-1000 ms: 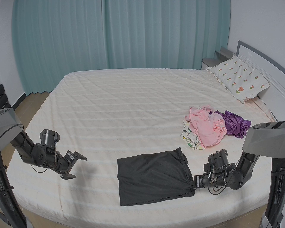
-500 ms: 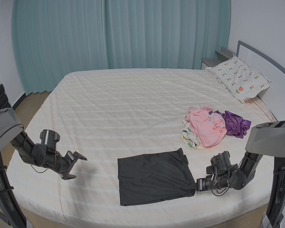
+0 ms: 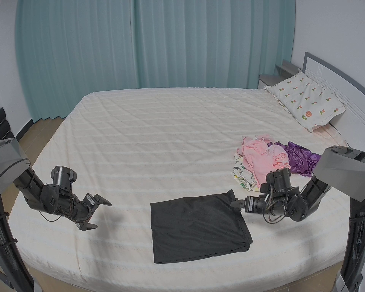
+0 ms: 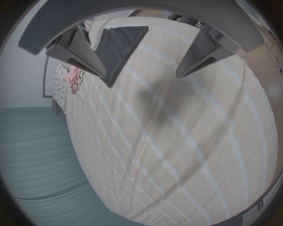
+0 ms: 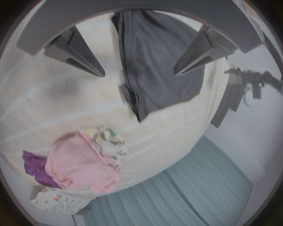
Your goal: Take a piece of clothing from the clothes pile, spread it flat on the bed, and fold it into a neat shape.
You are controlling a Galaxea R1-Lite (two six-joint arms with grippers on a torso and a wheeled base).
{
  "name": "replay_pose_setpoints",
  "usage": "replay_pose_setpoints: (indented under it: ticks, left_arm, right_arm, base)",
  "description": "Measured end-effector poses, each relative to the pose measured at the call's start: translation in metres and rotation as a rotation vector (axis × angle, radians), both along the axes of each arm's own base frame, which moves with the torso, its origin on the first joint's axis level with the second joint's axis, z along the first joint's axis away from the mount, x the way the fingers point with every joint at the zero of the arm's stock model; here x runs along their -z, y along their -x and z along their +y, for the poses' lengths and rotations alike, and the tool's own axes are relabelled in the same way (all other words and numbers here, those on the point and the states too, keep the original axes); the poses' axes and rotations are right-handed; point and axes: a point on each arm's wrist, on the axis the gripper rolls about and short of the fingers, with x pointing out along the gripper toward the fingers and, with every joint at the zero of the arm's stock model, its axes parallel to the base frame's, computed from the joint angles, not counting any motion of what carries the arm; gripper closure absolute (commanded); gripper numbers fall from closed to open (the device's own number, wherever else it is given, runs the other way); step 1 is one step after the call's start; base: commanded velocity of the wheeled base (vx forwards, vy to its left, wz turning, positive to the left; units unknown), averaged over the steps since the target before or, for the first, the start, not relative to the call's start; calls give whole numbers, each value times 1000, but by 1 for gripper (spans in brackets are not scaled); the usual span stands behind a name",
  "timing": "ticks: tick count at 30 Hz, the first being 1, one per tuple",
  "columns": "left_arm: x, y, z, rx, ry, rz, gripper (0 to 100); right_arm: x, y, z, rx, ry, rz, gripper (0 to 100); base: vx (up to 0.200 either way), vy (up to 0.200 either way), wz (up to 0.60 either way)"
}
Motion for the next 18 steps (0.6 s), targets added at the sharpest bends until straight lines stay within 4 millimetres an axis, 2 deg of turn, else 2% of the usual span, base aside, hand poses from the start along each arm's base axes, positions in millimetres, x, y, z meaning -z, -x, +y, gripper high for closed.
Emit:
replay_pose_setpoints:
  ticks: [6, 7, 12, 18]
  left_arm:
    - [0, 0, 0, 1, 0, 1, 0]
    - [0, 0, 0, 1, 0, 0, 0]
    - [0, 0, 0, 0, 0, 1, 0]
    - [1, 0, 0, 1, 0, 2, 0]
  right_arm:
    - [6, -35, 20, 49, -26, -33, 0]
    - [8, -39, 23, 51, -26, -32, 100]
    - [21, -56, 35, 62, -20, -19, 100]
    - [34, -66, 40, 106, 5, -29, 100]
  base:
    - [0, 0, 0]
    - [0, 0, 0]
    - [0, 0, 0]
    - [0, 0, 0]
